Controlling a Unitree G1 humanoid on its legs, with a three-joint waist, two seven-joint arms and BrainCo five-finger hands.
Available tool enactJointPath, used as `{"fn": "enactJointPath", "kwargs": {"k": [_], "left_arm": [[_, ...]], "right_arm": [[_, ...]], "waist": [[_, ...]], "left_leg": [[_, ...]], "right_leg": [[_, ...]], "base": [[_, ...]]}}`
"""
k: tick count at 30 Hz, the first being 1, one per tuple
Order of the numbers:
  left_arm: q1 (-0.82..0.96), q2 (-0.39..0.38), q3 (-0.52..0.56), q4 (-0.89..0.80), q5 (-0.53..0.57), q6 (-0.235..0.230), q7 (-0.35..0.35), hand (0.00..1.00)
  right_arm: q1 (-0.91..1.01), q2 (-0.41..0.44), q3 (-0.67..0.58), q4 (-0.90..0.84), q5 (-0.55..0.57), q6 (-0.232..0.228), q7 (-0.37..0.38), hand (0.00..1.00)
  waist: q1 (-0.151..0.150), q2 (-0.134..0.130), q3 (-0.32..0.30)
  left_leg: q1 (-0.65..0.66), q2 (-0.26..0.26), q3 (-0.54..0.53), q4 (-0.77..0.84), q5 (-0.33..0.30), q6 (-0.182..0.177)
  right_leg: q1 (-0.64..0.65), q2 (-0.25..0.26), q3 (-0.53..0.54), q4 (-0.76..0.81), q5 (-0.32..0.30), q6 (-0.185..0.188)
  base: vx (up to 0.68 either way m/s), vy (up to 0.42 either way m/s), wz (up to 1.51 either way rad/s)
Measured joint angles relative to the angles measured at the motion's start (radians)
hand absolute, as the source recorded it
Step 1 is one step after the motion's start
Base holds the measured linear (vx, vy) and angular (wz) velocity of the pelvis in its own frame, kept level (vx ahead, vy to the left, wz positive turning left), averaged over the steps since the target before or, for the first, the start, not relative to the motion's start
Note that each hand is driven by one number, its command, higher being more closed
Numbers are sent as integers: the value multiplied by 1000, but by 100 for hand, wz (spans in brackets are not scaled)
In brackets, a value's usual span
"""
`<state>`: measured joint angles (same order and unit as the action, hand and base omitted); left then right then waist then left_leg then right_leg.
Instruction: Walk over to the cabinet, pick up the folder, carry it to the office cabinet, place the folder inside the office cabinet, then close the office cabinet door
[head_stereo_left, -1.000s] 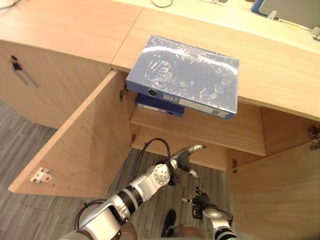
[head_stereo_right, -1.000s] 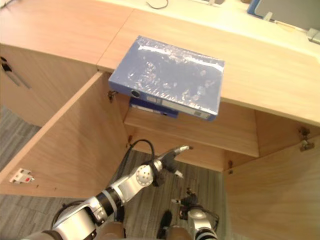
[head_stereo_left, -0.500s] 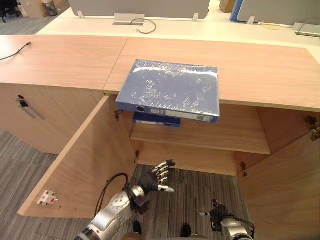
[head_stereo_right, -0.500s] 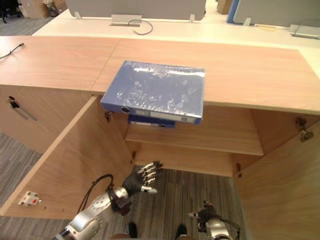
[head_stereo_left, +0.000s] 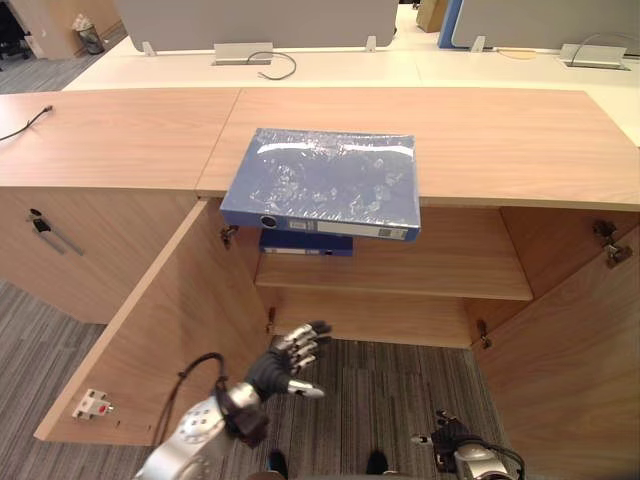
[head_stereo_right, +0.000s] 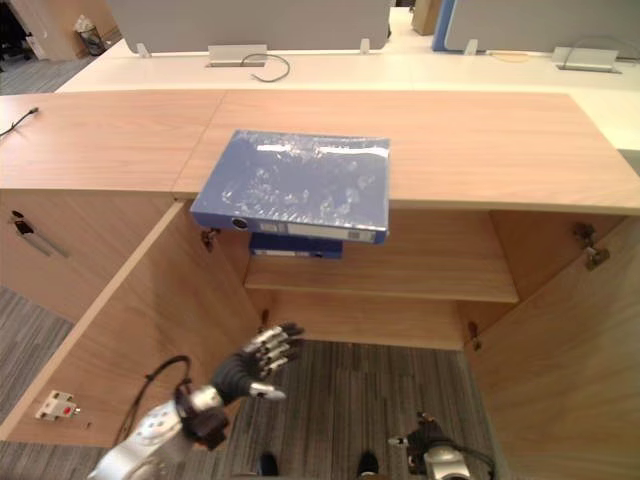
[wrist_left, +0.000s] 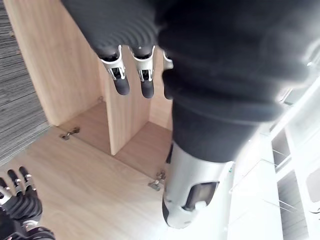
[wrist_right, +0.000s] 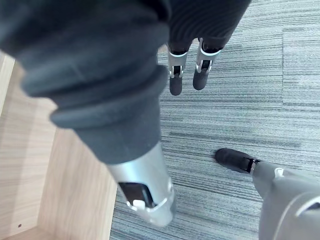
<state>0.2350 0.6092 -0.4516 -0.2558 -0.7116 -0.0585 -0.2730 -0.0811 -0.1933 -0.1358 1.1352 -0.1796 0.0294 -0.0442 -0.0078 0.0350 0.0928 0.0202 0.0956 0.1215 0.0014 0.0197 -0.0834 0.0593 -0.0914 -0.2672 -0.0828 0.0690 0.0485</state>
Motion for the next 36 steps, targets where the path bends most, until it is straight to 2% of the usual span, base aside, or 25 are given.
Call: {"fn": "enactJointPath", "kwargs": {"k": [1, 3, 6, 9, 10, 12, 14, 16, 18, 20, 21, 23, 24, 26, 28, 29, 31, 32, 36], "left_arm": [[24, 27, 48, -39, -12, -5, -5, 0], [51, 33, 118, -79, -29, -19, -6, 0], [92, -24, 203, -143, -32, -54, 6, 0], [115, -176, 270, -184, -22, -90, 50, 0], [119, -200, 280, -190, -11, -97, 63, 0], [143, -293, 329, -219, 52, -114, 123, 0], [162, -353, 366, -238, 93, -123, 160, 0], [184, -483, 452, -268, 162, -143, 221, 0], [180, -555, 489, -275, 217, -164, 271, 0], [176, -597, 476, -291, 320, -185, 353, 0], [171, -600, 465, -292, 369, -187, 379, 0], [147, -603, 412, -293, 539, -189, 459, 0], [139, -603, 400, -293, 581, -189, 474, 0], [92, -596, 336, -293, 780, -181, 561, 0], [43, -583, 288, -286, 892, -172, 610, 0], [-19, -567, 246, -258, 1003, -162, 643, 0], [-72, -556, 214, -218, 1094, -149, 668, 0], [-113, -555, 191, -174, 1185, -130, 692, 0], [-212, -535, 150, -46, 1333, -89, 728, 0]], "right_arm": [[-1, -7, -3, 0, -8, -6, 4, 0], [0, -12, -22, 2, -35, -10, 10, 0], [18, -13, -47, 9, -42, -13, 14, 0], [55, -8, -81, 11, -42, -14, 14, 0], [60, -8, -81, 12, -42, -14, 14, 0], [78, -1, -83, 23, -41, -15, 12, 0], [93, 10, -86, 39, -40, -14, 12, 0], [131, 37, -110, 39, -39, -14, 11, 0], [152, 52, -116, 39, -39, -13, 9, 0], [163, 67, -119, 37, -36, -15, -9, 0], [165, 69, -117, 36, -36, -15, -11, 0], [166, 80, -106, 30, -36, -15, -27, 0], [168, 81, -102, 27, -36, -15, -31, 0], [180, 86, -76, 1, -36, -15, -50, 0], [184, 87, -65, -7, -37, -16, -63, 0], [184, 88, -58, -7, -37, -16, -77, 0], [183, 89, -58, -7, -37, -16, -84, 0], [180, 91, -58, -7, -37, -16, -93, 0], [177, 93, -37, -8, -38, -13, -105, 0]], "waist": [[3, 0, 0], [9, 0, 0], [25, -1, -11], [45, 0, -27], [49, 0, -29], [55, -1, -33], [60, -2, -39], [67, -4, -53], [70, -5, -53], [71, -10, -54], [71, -11, -54], [72, -18, -56], [73, -20, -57], [72, -25, -68], [72, -27, -70], [71, -29, -72], [68, -30, -74], [60, -31, -77], [51, -38, -95]], "left_leg": [[0, -1, -1, 0, 0, 0], [2, -3, -5, 1, 0, 1], [2, -7, -18, 2, 2, 4], [5, -13, -36, 3, 5, 8], [4, -14, -38, 2, 6, 9], [-1, -14, -50, 4, 8, 10], [-2, -14, -54, 3, 10, 9], [-3, -13, -56, 3, 10, 8], [-2, -12, -59, 4, 10, 8], [-2, -11, -60, 6, 11, 8], [-1, -10, -60, 7, 11, 8], [-1, -9, -59, 9, 11, 8], [-1, -8, -59, 9, 11, 8], [-2, -6, -56, 8, 11, 8], [-2, -3, -54, 6, 12, 6], [-1, -1, -52, 4, 13, 5], [-1, 1, -49, 3, 14, 3], [-2, 3, -48, 1, 15, 2], [4, 9, -38, -21, 24, -6]], "right_leg": [[1, -1, -1, 0, 0, 0], [10, -3, -4, 0, 0, 0], [18, -7, -18, 0, 0, 0], [26, -12, -35, 0, -1, 0], [27, -12, -37, 0, -1, 0], [28, -13, -44, 3, -5, 0], [28, -13, -47, 6, -8, 3], [28, -13, -47, 13, -14, 4], [28, -13, -49, 25, -18, 7], [28, -13, -49, 30, -18, 8], [29, -13, -49, 31, -18, 8], [29, -13, -49, 32, -18, 8], [29, -12, -49, 32, -18, 8], [29, -10, -48, 32, -18, 8], [29, -9, -47, 31, -18, 8], [28, -6, -45, 30, -18, 8], [28, -4, -42, 27, -18, 8], [26, -2, -41, 25, -18, 7], [18, 9, -34, 10, -10, 0]], "base": [[31, 32, 3], [22, 30, 5], [-8, 37, 13], [-22, 37, 16], [-54, 34, 12], [-46, 27, 13], [-17, 17, 7], [0, 0, 0], [10, 7, 2], [6, 8, 2], [0, 0, 0], [0, 0, 0], [0, 0, 0], [0, 0, 0], [-10, 5, -2], [-23, 12, -6], [-11, 9, -5], [9, 8, -4], [32, 6, -7]]}}
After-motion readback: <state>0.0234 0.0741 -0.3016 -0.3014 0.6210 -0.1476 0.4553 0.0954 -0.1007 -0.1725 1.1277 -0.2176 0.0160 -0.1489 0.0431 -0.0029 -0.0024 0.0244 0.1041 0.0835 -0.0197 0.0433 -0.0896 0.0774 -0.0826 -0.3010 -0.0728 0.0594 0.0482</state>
